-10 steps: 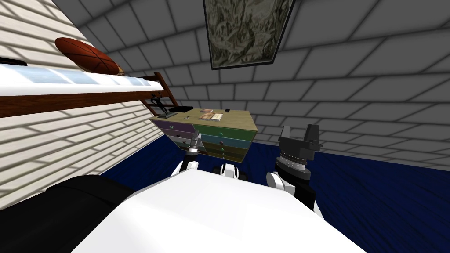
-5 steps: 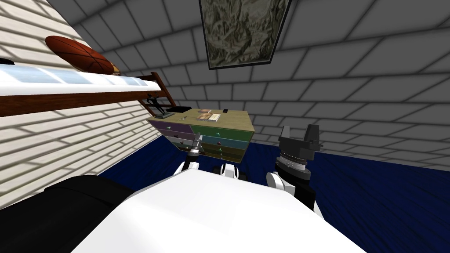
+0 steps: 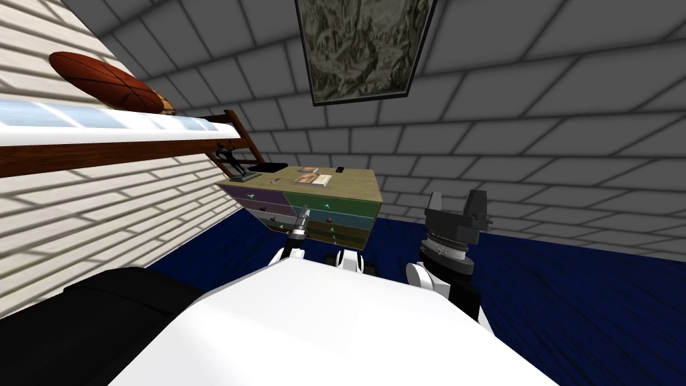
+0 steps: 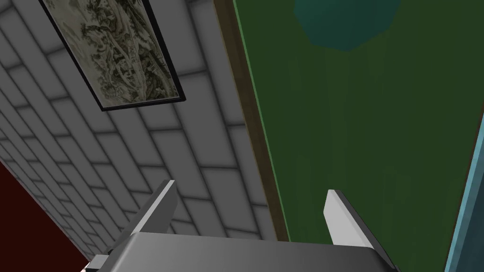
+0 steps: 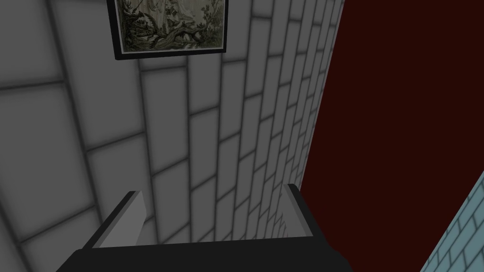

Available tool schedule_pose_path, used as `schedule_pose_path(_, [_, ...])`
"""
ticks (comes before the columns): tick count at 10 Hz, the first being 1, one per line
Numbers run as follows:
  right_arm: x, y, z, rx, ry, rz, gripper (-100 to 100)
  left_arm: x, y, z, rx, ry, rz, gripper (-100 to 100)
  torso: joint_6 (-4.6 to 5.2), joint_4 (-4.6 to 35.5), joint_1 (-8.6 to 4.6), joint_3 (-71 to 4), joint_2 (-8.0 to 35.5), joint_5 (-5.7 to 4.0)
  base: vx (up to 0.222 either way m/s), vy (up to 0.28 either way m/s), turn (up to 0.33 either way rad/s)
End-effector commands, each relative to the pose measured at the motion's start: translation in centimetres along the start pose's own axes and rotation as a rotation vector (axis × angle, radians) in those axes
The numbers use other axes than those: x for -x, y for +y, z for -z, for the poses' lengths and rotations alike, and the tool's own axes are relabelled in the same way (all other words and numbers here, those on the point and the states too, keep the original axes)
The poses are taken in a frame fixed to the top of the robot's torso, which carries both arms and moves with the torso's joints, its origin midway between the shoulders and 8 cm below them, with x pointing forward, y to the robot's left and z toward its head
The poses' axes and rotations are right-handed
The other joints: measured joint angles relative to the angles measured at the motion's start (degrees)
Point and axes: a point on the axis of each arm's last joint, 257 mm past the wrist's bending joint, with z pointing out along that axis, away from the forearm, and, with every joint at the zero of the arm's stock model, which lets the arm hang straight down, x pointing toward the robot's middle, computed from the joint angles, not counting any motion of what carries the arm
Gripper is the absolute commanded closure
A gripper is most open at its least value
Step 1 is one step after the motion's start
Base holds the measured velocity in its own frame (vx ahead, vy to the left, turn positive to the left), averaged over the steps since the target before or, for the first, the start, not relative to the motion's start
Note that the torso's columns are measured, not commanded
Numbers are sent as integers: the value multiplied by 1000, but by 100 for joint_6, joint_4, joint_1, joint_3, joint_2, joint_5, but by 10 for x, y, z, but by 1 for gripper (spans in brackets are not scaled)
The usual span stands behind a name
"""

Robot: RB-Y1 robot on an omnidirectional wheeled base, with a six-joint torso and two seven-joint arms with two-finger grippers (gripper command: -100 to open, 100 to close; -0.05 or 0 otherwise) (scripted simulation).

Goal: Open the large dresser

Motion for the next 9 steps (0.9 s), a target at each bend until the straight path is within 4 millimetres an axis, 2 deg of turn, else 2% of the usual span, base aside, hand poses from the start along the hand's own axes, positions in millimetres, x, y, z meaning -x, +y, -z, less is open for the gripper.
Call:
schedule_pose_path(1, [0,0,0,0,0,0,0,-6,21,6,42,1,8,-100,0,1,-1,2,4,0,43,-90,-8])
schedule_pose_path(5, [0,0,0,0,0,0,0,-22,50,17,103,-14,44,-100,0,0,2,0,0,1,40,-84,-9])
schedule_pose_path(9, [0,0,0,0,0,0,0,-51,65,25,150,-64,132,-100,0,0,7,1,1,2,32,-57,-5])
